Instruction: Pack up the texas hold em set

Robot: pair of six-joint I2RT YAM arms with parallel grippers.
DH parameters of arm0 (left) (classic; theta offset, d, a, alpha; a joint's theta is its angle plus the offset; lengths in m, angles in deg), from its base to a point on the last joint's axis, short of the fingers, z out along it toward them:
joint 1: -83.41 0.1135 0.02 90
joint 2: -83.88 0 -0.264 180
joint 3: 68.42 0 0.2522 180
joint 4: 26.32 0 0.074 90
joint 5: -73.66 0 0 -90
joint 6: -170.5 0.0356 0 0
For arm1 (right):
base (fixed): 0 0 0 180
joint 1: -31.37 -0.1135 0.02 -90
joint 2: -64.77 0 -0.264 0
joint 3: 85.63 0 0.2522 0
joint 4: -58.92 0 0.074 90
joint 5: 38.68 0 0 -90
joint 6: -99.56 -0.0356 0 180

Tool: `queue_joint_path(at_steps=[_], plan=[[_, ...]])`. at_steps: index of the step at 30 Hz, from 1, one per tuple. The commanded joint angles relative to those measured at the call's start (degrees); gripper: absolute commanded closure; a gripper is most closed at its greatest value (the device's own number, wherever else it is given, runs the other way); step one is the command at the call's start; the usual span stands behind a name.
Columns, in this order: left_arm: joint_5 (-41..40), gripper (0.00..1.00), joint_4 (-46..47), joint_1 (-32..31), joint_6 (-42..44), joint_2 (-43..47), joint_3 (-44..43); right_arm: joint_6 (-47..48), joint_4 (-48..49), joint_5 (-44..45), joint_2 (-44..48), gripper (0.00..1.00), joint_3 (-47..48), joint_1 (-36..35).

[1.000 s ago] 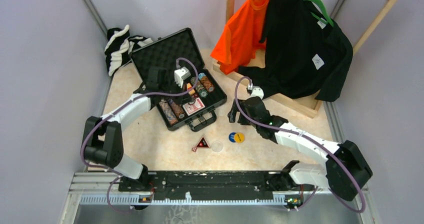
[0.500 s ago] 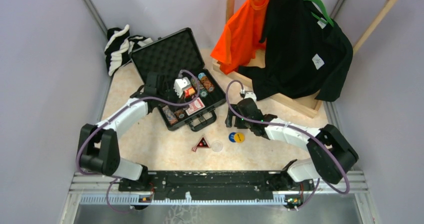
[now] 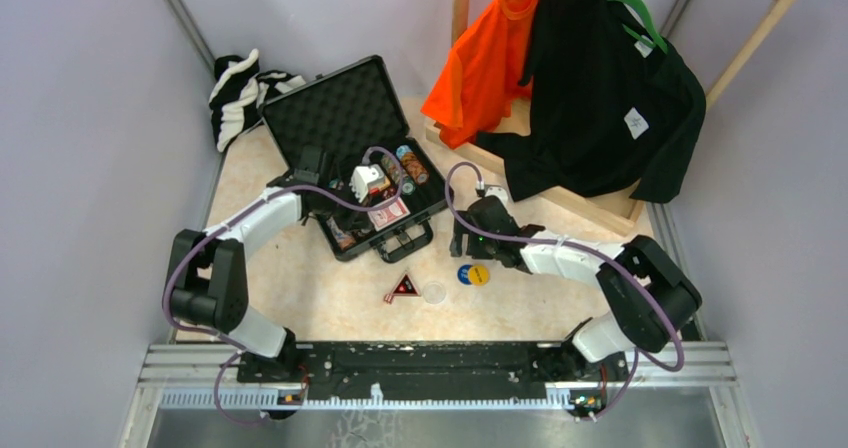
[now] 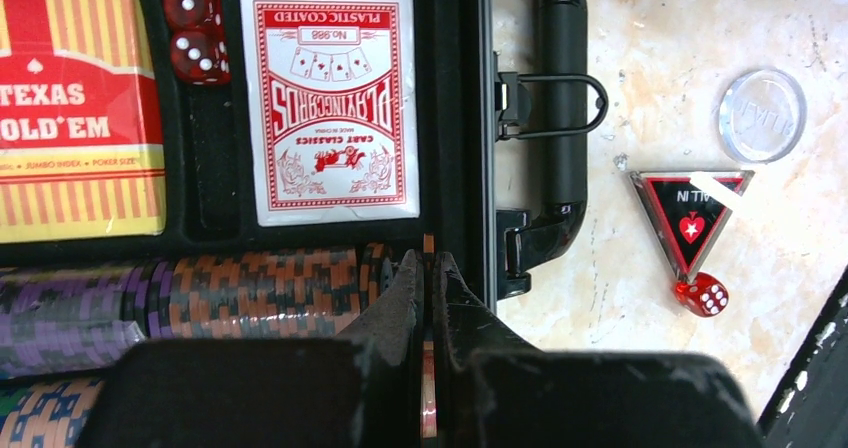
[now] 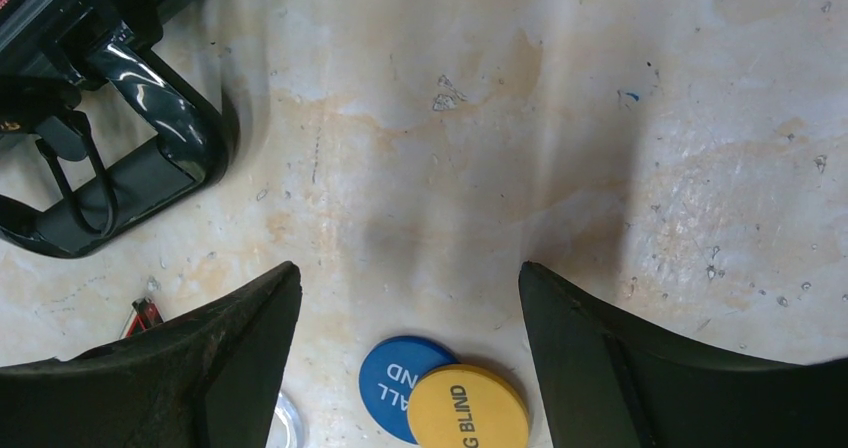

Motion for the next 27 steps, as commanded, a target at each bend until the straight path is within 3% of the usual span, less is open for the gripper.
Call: queue_joint_path(at_steps=[1, 9, 19, 27], plan=[[-0.81, 1.00, -1.08, 1.63, 1.43, 0.05, -1.21, 0.03, 0.04, 1.20, -1.24, 0.20, 3.12, 0.04], [-0.64, 1.00, -2.42, 3.09, 1.12, -4.34, -2.87, -0.06, -0.63, 1.39, -2.41, 0.20, 3.62, 0.10], [-0.94, 1.00, -0.24, 3.51, -0.51, -2.40, -1.77, 0.25, -0.43, 1.29, -2.56, 0.20, 3.24, 0.07], [-1.66, 0.95, 1.50, 3.99, -2.30, -1.60, -1.48, 0.47, 0.07, 0.94, -2.91, 0.20, 3.00, 0.08]])
